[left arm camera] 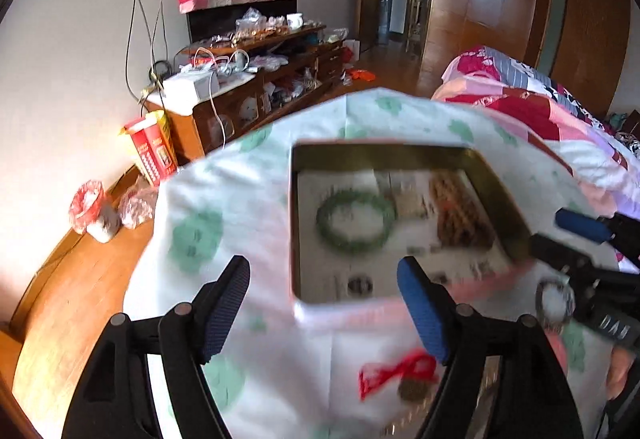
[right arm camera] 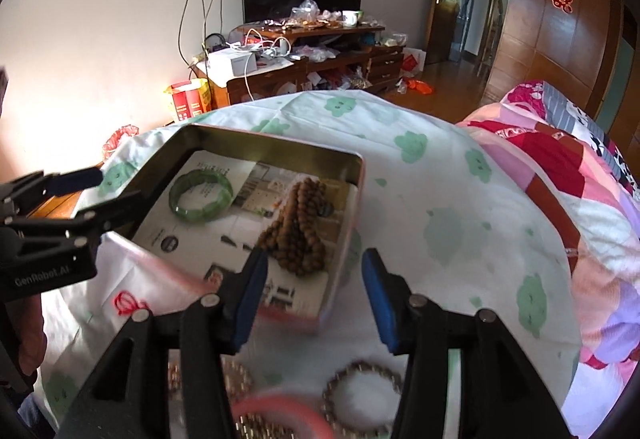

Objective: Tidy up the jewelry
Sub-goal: 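Open both grippers to drop the bangle and bead strand into the tin, then close the left gripper on the red knotted cord with the bronze coin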

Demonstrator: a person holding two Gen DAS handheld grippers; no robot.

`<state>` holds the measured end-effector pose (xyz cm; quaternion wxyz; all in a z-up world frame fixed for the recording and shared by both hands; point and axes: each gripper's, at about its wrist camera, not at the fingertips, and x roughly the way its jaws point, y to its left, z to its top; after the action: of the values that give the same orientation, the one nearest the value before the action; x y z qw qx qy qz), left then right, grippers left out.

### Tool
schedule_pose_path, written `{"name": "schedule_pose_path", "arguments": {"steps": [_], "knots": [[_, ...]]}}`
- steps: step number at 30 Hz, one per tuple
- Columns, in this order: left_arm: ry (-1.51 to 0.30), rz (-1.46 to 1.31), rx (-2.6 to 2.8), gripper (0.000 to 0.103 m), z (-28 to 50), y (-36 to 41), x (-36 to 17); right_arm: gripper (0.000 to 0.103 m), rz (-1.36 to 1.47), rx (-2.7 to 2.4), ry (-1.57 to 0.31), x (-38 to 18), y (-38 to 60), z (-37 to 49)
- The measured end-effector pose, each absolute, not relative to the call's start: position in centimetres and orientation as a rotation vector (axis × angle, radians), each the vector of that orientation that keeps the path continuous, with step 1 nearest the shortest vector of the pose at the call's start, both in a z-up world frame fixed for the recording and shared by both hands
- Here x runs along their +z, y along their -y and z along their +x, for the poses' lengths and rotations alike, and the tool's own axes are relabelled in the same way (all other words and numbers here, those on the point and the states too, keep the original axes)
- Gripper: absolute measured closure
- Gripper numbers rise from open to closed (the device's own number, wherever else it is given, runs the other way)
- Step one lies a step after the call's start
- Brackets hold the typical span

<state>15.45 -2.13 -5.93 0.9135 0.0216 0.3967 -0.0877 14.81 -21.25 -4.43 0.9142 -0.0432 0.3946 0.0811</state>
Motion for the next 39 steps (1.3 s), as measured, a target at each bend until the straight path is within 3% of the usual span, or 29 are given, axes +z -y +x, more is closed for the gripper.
{"name": "schedule_pose_path", "arguments": {"steps": [15,17,18,21,39], "knots": [[-0.923,0.065,-0.234,0.030,12.1,5.0,-9.5,0.047,0.017,0.110,-0.873,-8.6,24.1,7.2],[-0.940,0.056,-0.266,0.056,12.2,5.0,-9.7,0.047,0.027,0.108,-0.870,-8.9,24.2,6.8],[-0.961,0.051,-0.282,0.075,12.3,4.9,-10.1,0.047,0.030,0.111,-0.871,-9.0,24.1,6.8],[-0.957,0.039,-0.318,0.096,11.9,4.9,-9.9,0.047,0.030,0.114,-0.873,-9.2,23.8,6.7],[-0.787,0.023,-0.266,0.098,8.8,2.7,-6.5,0.048,0.031,0.089,-0.868,-9.1,24.4,5.4]]}}
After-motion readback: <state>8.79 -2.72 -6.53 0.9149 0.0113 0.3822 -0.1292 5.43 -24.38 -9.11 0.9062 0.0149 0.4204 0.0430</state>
